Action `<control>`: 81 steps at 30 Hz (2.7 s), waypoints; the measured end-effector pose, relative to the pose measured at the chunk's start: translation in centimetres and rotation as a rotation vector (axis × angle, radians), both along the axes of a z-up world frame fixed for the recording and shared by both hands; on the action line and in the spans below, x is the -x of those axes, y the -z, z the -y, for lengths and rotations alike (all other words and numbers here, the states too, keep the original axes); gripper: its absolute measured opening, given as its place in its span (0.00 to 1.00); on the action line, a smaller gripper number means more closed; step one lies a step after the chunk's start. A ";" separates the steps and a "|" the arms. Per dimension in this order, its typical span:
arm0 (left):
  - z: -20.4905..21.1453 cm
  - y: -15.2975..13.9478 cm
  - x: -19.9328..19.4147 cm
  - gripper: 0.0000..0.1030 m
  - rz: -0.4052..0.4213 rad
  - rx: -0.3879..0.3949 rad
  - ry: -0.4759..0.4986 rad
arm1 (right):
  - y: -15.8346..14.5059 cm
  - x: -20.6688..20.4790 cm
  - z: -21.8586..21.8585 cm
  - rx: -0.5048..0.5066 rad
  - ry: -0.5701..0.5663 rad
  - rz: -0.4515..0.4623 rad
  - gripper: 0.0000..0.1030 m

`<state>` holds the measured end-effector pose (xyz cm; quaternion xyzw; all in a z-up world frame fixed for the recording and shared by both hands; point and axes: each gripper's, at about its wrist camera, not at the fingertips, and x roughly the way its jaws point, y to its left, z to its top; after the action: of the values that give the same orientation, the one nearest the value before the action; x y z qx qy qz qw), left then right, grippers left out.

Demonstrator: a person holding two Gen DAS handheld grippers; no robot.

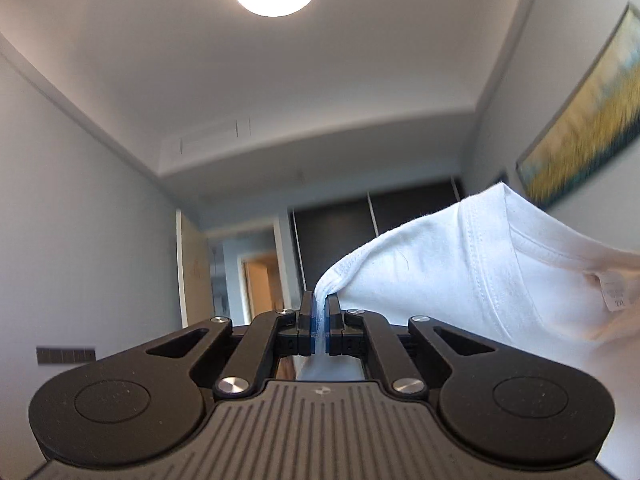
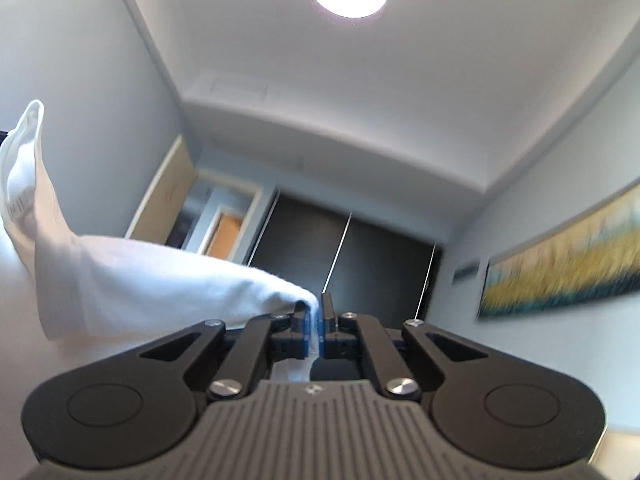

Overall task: Fold clothes
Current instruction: 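Lift the white shirt high with both grippers and shake it out, then lay the white shirt flat on the bed and open both grippers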

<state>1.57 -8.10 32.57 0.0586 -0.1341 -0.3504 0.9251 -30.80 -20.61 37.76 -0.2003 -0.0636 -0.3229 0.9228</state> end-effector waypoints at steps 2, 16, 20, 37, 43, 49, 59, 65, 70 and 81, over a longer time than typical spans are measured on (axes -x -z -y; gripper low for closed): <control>4.2 2.3 -3.2 0.02 -0.079 -0.104 -0.014 | 2.5 -2.9 2.9 -0.054 0.023 -0.049 0.04; 26.4 24.4 -22.5 0.02 -0.536 -0.595 -0.068 | 25.0 -24.8 23.2 -0.403 0.143 -0.547 0.04; 28.2 28.0 -24.7 0.02 -0.535 -0.669 -0.095 | 30.0 -30.3 28.4 -0.501 0.183 -0.610 0.04; 32.1 43.6 -26.7 0.15 -0.688 -0.946 -0.101 | 48.7 -39.8 37.5 -0.782 0.203 -0.850 0.15; 30.2 43.2 -26.0 0.27 -0.659 -0.952 -0.083 | 48.3 -38.6 38.6 -0.840 0.195 -0.859 0.35; 27.8 40.8 -24.2 0.27 -0.692 -0.902 0.017 | 44.7 -36.2 36.1 -0.845 0.083 -0.789 0.22; 26.1 43.0 -19.1 0.27 -0.666 -0.876 0.039 | 50.8 -36.4 27.0 -0.997 0.157 -0.641 0.12; 26.2 45.1 -19.4 0.27 -0.696 -0.847 0.011 | 51.6 -39.5 26.0 -0.896 0.200 -0.551 0.11; 27.4 45.2 -20.3 0.27 -0.721 -0.797 -0.025 | 51.3 -42.3 29.1 -0.930 0.186 -0.534 0.11; 27.6 44.9 -21.9 0.32 -0.801 -0.690 -0.064 | 50.9 -45.6 32.8 -0.934 0.203 -0.553 0.13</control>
<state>23.47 -35.67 -12.33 0.2251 0.3547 -0.3407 0.8411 14.78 -53.38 -13.14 0.1478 0.3510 -0.3394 0.8601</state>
